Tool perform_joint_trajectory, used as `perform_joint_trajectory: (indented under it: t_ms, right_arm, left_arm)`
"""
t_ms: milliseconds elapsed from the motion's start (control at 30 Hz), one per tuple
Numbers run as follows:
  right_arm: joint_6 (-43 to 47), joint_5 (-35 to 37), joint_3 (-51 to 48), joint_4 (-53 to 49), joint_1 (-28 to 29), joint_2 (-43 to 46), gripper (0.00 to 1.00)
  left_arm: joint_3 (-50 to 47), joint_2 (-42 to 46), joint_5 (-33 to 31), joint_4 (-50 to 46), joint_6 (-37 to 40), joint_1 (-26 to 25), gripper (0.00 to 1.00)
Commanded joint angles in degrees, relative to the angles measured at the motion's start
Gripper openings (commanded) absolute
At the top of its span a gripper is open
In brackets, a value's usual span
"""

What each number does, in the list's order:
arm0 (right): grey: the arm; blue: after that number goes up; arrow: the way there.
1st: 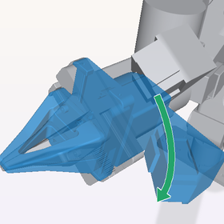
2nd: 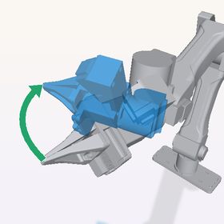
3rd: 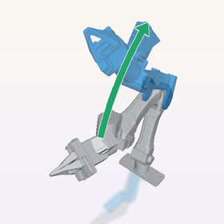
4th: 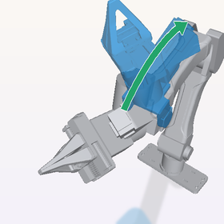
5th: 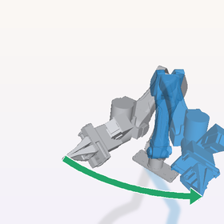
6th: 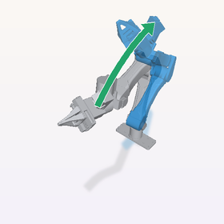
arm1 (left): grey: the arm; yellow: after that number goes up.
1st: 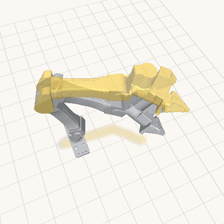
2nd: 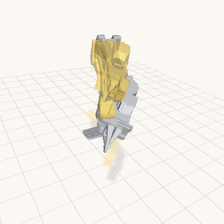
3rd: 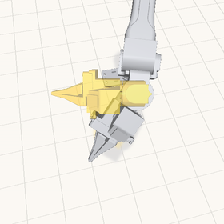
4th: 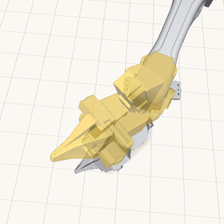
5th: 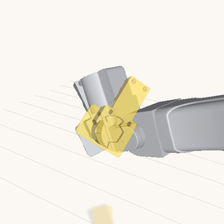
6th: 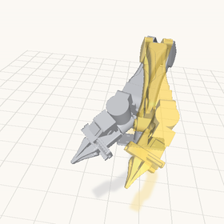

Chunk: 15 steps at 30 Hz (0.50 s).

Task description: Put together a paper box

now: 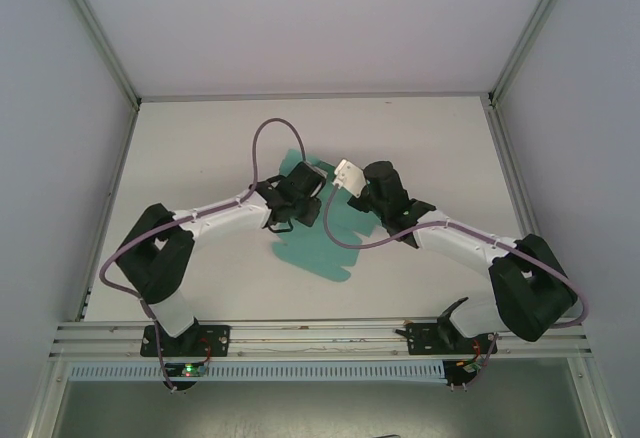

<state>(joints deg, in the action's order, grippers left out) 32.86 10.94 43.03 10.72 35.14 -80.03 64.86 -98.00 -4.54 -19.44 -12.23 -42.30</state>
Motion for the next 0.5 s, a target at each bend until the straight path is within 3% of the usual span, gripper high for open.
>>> perform_joint_trajectory:
  t_ms: [0,67,167,200,467]
  right_arm:
    - [-3.25,-3.7,0.9,2.09,1.26,-0.34,0.0]
    - [-4.19,-5.06,0.5,2.55,0.82,-0.22,0.0]
    - [-5.02,-5.8,0.28,2.8,0.29,-0.64,0.0]
    - [-5.1,-5.26,0.16,2.83,0.2,-0.64,0.0]
    - [-4.19,-6.87,-1.13,2.91,-1.77,1.63,0.0]
  left_arm:
    - [0.13,-0.73,3.68,3.62,-0.17,-1.78,0.31]
    - [0.04,-1.53,2.92,4.68,-0.56,-1.81,0.4]
    - [-0.6,-1.82,5.61,7.77,-1.28,-1.85,0.44]
    - [-0.74,-1.76,6.39,8.38,-1.56,-1.74,0.51]
    - [-7.34,4.21,14.35,13.54,-5.92,3.46,0.6]
